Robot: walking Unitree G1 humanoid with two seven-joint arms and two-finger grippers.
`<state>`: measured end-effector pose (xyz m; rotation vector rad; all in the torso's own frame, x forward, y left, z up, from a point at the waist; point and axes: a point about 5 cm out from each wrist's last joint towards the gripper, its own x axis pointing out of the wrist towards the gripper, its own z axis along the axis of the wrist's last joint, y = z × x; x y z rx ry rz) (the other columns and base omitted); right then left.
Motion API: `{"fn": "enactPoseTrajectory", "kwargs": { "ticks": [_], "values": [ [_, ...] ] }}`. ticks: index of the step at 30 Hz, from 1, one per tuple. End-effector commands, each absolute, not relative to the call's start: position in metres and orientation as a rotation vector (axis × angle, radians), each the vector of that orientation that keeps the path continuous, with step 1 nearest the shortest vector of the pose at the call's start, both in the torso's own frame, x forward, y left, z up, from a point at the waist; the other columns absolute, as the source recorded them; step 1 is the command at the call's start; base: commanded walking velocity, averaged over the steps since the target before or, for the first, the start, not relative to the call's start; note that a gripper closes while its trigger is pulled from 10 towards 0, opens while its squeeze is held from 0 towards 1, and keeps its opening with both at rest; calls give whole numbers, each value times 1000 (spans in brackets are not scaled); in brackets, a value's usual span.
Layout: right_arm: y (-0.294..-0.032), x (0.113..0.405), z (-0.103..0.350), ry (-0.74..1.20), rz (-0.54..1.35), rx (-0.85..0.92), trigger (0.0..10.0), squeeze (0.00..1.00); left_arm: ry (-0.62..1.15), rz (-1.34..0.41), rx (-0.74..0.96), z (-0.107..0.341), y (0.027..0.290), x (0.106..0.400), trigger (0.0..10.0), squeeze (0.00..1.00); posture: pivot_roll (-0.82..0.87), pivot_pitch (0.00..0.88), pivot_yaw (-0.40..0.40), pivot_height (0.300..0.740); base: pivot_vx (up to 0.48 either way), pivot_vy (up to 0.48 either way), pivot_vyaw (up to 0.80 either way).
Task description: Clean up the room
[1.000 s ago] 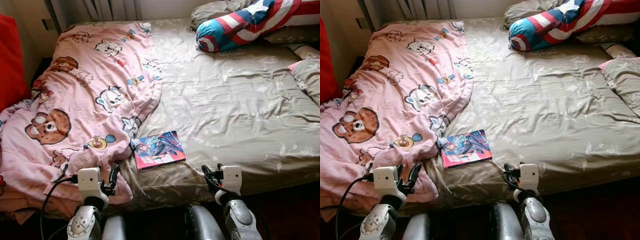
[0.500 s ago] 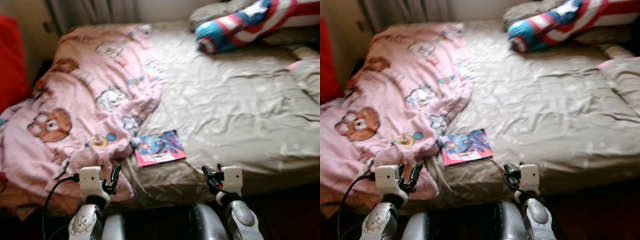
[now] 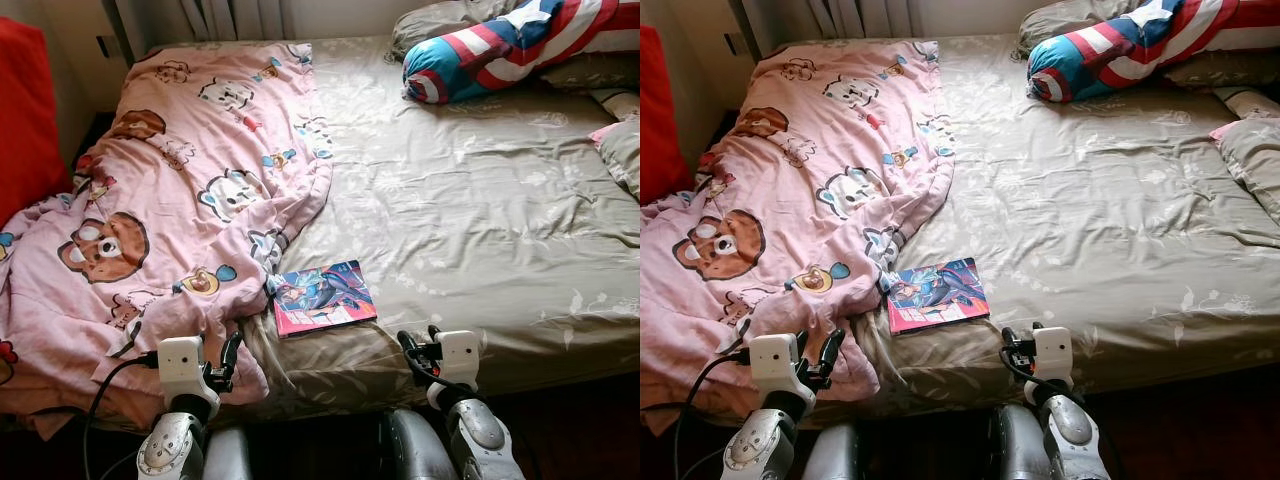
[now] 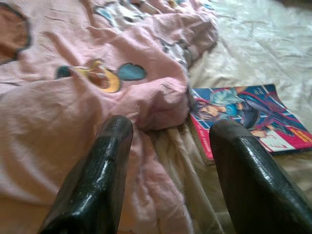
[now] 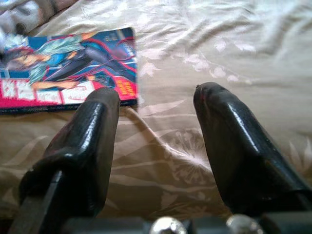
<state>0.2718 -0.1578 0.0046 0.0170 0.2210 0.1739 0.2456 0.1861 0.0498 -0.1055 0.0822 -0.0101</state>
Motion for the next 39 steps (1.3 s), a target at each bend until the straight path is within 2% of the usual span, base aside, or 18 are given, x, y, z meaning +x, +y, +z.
{"fn": "enactPoseTrajectory", "kwargs": {
  "ticks": [1,12,39],
  "values": [
    [-154,271,3,224,189,20,10000,0,108,-8,-112,44,187,240,10000,0,-43,169,-25,607,0,0,800],
    [-157,274,5,220,144,33,10000,0,107,-14,-113,45,186,242,10000,0,-44,172,-22,607,0,0,73],
    [-154,278,10,205,161,46,10000,0,100,-21,-115,47,182,242,10000,0,-35,161,-24,607,277,0,0]
  ]
}}
